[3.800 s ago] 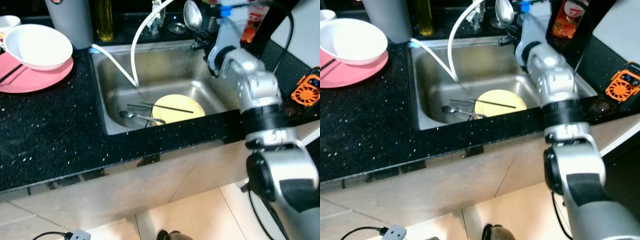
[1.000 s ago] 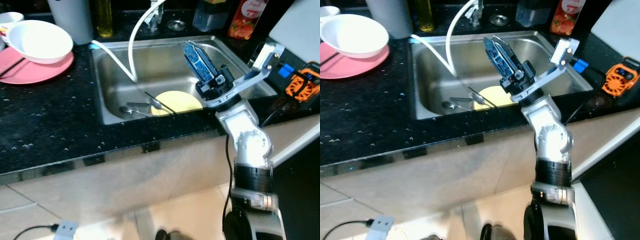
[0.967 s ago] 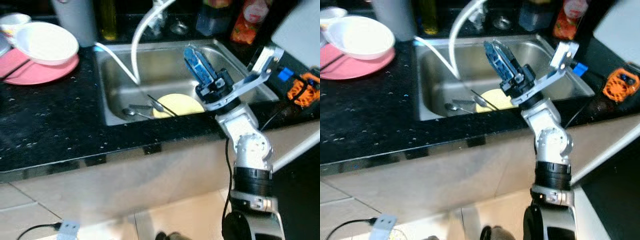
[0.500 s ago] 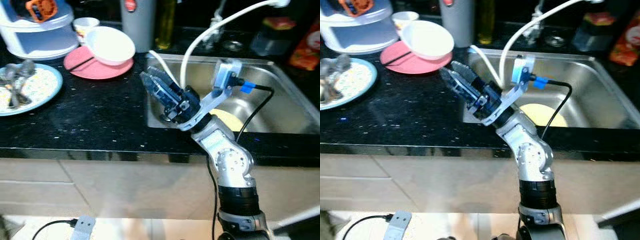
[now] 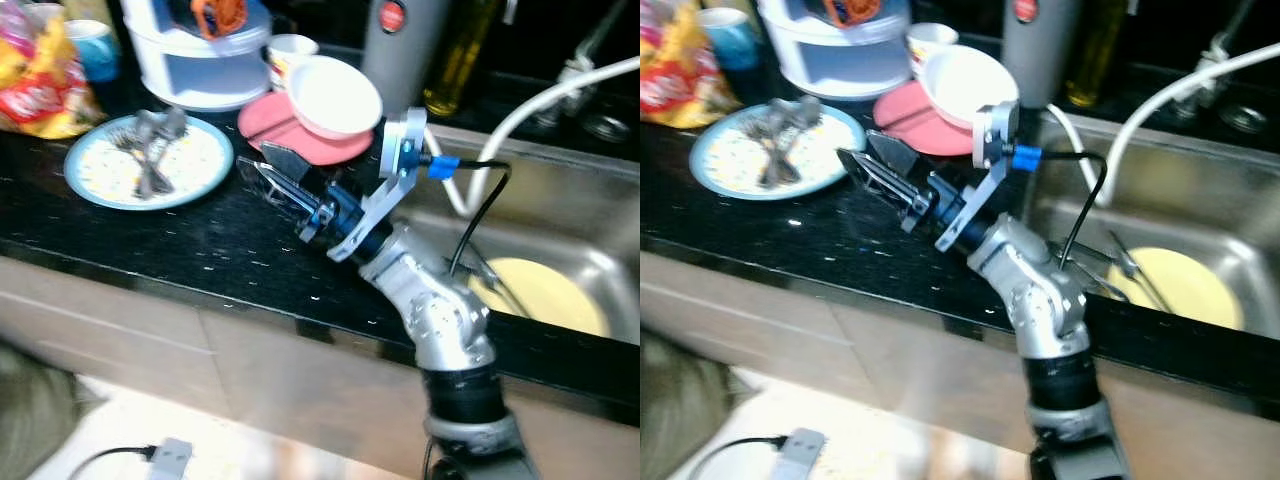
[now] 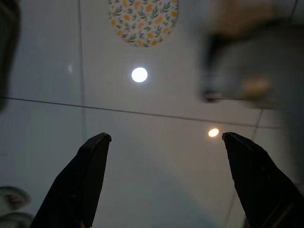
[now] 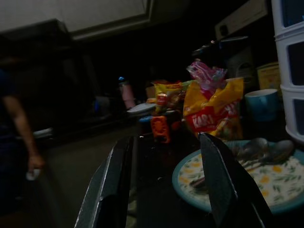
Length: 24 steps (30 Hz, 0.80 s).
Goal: Kitchen organization
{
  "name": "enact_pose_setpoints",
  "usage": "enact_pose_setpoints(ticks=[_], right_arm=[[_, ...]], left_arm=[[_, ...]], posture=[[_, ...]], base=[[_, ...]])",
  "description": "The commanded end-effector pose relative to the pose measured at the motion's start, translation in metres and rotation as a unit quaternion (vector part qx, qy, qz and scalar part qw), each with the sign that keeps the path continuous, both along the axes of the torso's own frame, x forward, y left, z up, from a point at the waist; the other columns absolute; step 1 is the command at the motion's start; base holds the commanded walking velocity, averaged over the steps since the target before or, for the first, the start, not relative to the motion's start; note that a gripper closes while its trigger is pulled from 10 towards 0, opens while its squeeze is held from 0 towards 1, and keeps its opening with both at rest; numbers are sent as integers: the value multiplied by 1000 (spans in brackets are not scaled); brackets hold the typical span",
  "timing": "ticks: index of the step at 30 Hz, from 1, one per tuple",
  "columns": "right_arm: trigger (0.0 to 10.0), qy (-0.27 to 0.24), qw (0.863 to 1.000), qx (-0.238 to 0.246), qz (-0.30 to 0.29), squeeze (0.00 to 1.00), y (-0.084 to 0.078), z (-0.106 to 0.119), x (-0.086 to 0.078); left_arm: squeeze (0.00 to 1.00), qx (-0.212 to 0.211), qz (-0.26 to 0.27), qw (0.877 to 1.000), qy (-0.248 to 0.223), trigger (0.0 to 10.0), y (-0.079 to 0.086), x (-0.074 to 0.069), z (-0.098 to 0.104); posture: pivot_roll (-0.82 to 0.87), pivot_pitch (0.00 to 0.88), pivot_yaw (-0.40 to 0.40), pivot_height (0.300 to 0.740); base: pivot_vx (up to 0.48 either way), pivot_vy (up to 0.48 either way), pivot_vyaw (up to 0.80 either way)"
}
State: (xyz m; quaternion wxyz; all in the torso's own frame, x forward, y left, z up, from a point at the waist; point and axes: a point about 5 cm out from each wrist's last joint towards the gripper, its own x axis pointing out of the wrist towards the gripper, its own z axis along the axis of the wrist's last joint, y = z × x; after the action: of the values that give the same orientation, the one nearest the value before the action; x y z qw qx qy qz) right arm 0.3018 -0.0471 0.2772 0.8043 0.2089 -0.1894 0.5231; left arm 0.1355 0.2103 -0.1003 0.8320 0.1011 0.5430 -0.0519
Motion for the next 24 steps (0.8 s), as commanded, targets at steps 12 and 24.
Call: enact_pose_setpoints(ticks=[12,24], right_arm=[[10000,12,992,-22,-122,0,0,11,25],[10000,-44,959,-145,-241,0,4,23,48]], left_arm=[[0,-12,4,1000,8,10000,-4,-4,-2],[0,5,5,1000,4,10000,-1,1,0]], posture=[[98,69,-82,740],[95,80,-78,740]], base=[[0,-43,309],[0,-297,0]])
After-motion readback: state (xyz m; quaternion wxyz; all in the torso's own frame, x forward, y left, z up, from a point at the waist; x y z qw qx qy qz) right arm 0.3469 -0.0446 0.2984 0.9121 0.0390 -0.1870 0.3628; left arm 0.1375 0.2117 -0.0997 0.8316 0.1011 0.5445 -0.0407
